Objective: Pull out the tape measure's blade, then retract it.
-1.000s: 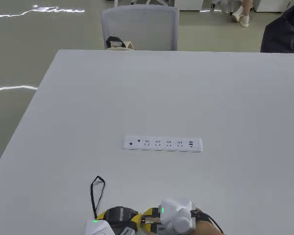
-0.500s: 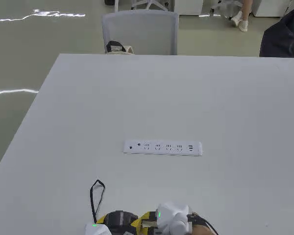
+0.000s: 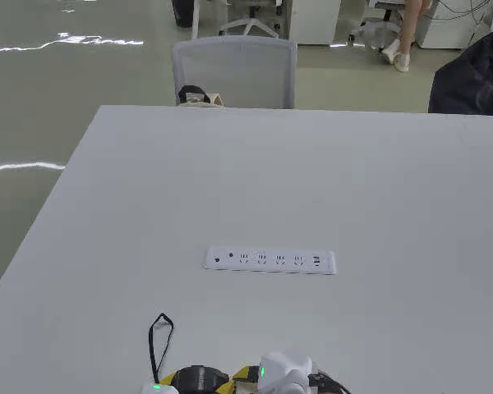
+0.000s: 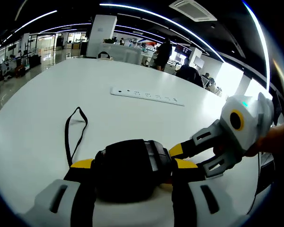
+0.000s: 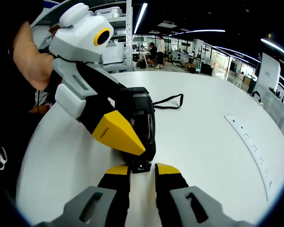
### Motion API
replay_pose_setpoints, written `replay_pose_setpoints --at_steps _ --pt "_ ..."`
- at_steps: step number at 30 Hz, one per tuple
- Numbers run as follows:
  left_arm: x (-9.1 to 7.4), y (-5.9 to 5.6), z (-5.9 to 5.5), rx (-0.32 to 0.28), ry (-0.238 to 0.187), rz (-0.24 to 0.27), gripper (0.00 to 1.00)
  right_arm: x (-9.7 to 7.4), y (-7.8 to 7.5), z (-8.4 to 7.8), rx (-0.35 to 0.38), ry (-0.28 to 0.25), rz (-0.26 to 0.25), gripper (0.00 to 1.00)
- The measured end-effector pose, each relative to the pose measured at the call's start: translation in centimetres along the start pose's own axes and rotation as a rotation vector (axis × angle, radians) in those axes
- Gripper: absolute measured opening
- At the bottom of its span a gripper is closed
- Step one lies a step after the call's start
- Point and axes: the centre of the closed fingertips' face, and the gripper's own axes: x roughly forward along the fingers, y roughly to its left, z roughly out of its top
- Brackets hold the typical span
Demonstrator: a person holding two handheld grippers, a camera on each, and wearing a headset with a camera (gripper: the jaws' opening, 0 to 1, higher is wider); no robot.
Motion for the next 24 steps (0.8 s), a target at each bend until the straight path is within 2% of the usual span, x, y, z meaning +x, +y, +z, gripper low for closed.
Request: replay_pose_setpoints --at_steps 3,9,13,16,21,24 --pt "-0.1 -0.1 0.0 0.035 0.006 -0.026 0.63 -0.7 0.0 0.6 0.023 -0.024 -0.024 0.24" --pt "-1.0 -1.0 0.4 0.114 0.006 -0.084 0.69 -2.0 0.3 1.1 0.053 -0.033 -0.075 0.30" --pt "-2.1 -1.5 0.8 0.160 0.011 -0.119 0.71 -3.2 0.8 1.1 0.073 -0.031 -0.107 0.34" --pt "-2.7 -1.5 0.7 0.214 0.018 -0.150 0.72 -4.1 0.9 0.8 0.107 -0.031 -0.142 0.39" --pt "-4.4 -2.3 0.6 0.286 0.036 -0.209 0.75 -6.3 1.4 0.5 0.150 -0.037 -0.204 0.42" --pt "-5.6 -2.6 0.7 0.336 0.045 -0.229 0.77 -7.9 1.9 0.1 0.197 -0.035 -0.245 0.47"
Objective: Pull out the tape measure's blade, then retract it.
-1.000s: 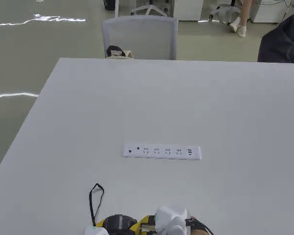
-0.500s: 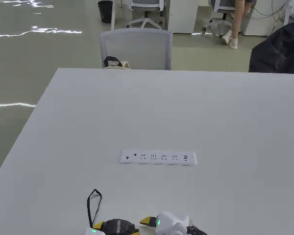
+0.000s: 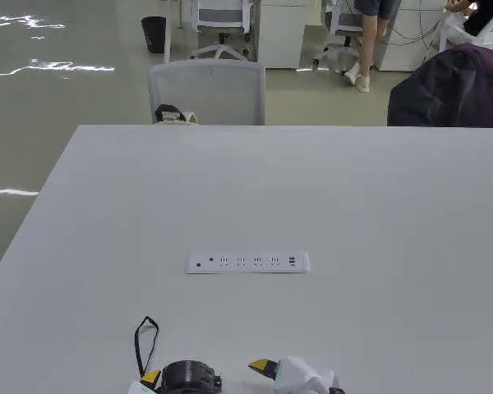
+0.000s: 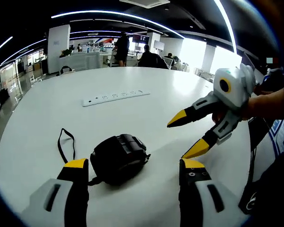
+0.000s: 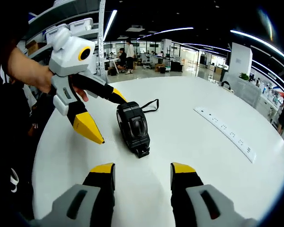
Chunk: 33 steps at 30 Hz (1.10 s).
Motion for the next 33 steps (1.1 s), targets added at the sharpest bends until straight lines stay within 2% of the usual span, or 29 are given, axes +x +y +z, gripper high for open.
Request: replay_pose_setpoints --at_steps 3,7,11,15,23,33 --pt "-0.7 0.2 0.0 0.033 0.001 -0.006 0.79 -1.2 0.1 -0.4 0.017 -0.009 -0.029 0.50" --pt "-1.8 0.2 0.4 0.043 -0.005 -0.015 0.83 -2.4 0.3 -1.1 0.045 -0.005 -0.063 0.53" --pt "-2.6 0.6 0.1 0.062 -0.004 -0.027 0.85 -3.9 0.4 -1.4 0.079 -0.013 -0.098 0.58" --pt "-3.8 0.5 0.0 0.086 0.003 -0.036 0.88 -5.3 0.4 -1.5 0.108 -0.023 -0.134 0.60" --pt "-5.2 1.2 -1.2 0.095 0.019 -0.028 0.94 -8.1 0.3 -2.3 0.151 -0.015 -0.191 0.70" --pt "-7.4 0.4 -1.6 0.083 0.003 -0.024 0.99 -11.9 1.0 -3.6 0.205 -0.023 -0.251 0.78"
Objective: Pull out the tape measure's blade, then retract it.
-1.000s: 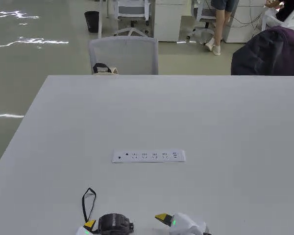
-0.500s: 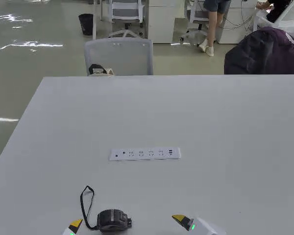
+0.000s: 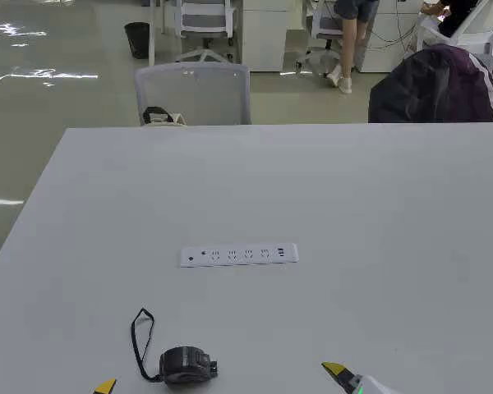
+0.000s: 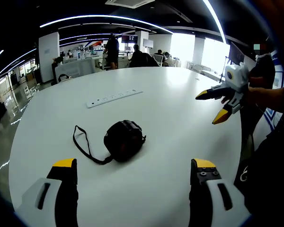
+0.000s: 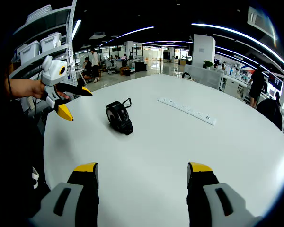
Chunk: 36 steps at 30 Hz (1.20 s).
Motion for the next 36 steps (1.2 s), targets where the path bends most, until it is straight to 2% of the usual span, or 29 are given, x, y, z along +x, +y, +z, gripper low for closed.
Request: replay_pose_setpoints --at_steps 6,13,19,22,36 --pt "-1.1 -0.3 -0.6 0.012 0.000 -0.010 0.99 -1.8 -0.1 -0.4 0.034 -0.026 -0.027 0.82" --pt "-2.1 0.0 -1.3 0.022 -0.011 -0.015 0.99 -3.4 0.2 -0.2 0.067 -0.069 -0.043 0.86" --pt "-2.9 0.1 -2.2 0.026 -0.001 -0.016 0.99 -4.1 0.5 0.0 0.076 -0.095 -0.044 0.88" --pt "-3.3 0.3 -2.4 0.028 -0.010 -0.013 0.99 -4.4 0.5 -0.1 0.078 -0.102 -0.046 0.89" --pt "-3.6 0.4 -2.4 0.030 -0.024 -0.011 0.99 -5.0 0.9 -0.5 0.077 -0.099 -0.064 0.89"
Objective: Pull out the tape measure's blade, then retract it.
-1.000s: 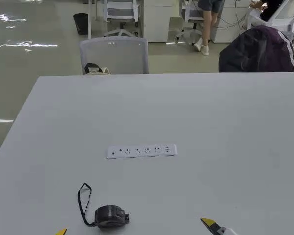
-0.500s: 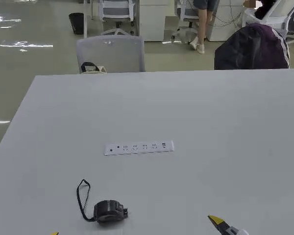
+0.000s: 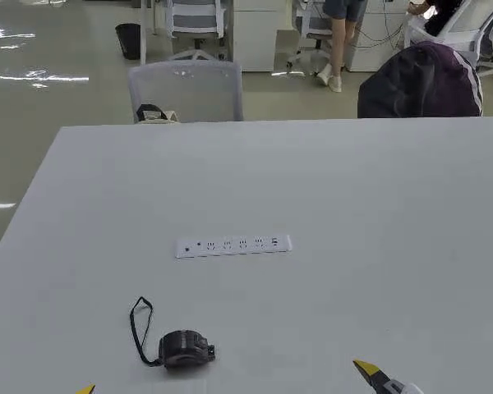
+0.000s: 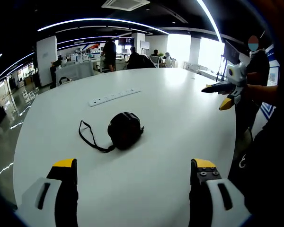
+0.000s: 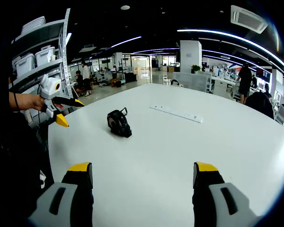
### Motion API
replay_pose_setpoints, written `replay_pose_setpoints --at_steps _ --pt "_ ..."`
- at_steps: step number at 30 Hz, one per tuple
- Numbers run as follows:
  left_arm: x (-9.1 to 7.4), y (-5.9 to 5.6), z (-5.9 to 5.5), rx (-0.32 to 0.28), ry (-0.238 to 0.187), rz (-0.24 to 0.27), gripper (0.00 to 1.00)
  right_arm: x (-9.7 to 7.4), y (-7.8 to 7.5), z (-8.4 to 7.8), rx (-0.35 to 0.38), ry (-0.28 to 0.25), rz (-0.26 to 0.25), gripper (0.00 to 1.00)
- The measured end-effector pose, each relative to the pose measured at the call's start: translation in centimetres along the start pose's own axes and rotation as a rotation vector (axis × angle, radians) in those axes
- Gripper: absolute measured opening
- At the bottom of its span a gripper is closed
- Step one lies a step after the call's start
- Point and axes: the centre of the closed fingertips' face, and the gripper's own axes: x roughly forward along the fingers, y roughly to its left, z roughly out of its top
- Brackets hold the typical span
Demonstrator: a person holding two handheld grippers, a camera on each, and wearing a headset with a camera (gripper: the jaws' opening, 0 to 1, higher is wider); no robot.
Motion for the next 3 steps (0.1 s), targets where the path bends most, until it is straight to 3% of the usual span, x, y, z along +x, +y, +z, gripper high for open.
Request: replay_pose_setpoints --at_steps 3 --pt "-0.04 -0.17 0.08 0.003 0.001 -0.004 0.99 0.07 0.07 0.02 0.000 0.001 -0.002 0.89"
